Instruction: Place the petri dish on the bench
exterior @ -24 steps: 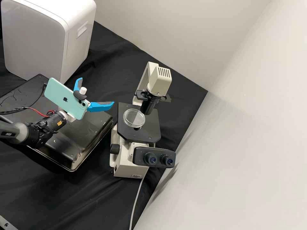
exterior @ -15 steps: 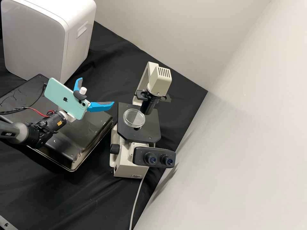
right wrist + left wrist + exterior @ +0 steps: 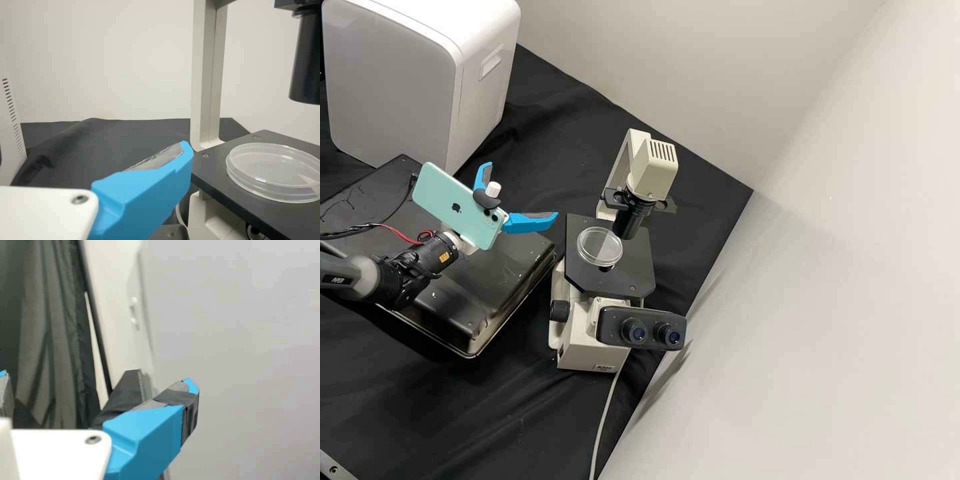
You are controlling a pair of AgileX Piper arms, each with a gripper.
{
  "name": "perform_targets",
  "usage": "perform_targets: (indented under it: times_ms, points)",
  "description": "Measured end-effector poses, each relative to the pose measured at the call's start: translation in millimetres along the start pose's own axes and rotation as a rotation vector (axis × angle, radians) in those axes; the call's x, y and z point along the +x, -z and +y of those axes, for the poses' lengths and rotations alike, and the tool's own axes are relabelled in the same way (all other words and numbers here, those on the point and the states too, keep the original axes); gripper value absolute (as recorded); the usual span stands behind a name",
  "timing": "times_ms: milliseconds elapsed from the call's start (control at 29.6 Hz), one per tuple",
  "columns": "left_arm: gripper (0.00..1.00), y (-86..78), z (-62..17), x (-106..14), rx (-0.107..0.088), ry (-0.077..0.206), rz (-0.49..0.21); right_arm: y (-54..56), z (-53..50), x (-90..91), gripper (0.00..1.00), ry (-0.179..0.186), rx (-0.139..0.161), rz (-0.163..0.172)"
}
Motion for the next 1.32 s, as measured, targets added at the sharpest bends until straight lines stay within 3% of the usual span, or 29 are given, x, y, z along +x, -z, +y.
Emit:
perform_targets:
  times_ms: [169, 304, 439, 675, 911, 1181, 1316]
  points:
    - [1.0, -19.2, -1.1, -9.3, 0.024, -0.006, -0.028, 0.0, 0.0, 0.0, 1.0, 0.0, 0.0, 0.0]
    - [1.0, -32.7, -0.5, -21.6, 0.052, -0.055, -0.09, 0.0, 0.0, 0.0, 1.0, 0.0, 0.0, 0.0]
    - [1.0, -37.6, -6.0, -35.0, 0.058, -0.075, -0.13, 0.0, 0.0, 0.0, 1.0, 0.0, 0.0, 0.0]
    - [1.0, -47.4, -20.7, -64.6, 0.046, -0.041, -0.231, 0.0, 0.0, 0.0, 1.0, 0.0, 0.0, 0.0]
    - [1.0, -57.8, -26.9, -88.4, 0.04, -0.012, -0.313, 0.0, 0.0, 0.0, 1.0, 0.0, 0.0, 0.0]
    - [1.0, -69.8, -36.8, -112.9, 0.045, 0.034, -0.418, 0.0, 0.0, 0.0, 1.0, 0.0, 0.0, 0.0]
    - [1.0, -72.4, -37.7, -122.2, 0.058, 0.034, -0.448, 0.0, 0.0, 0.0, 1.0, 0.0, 0.0, 0.0]
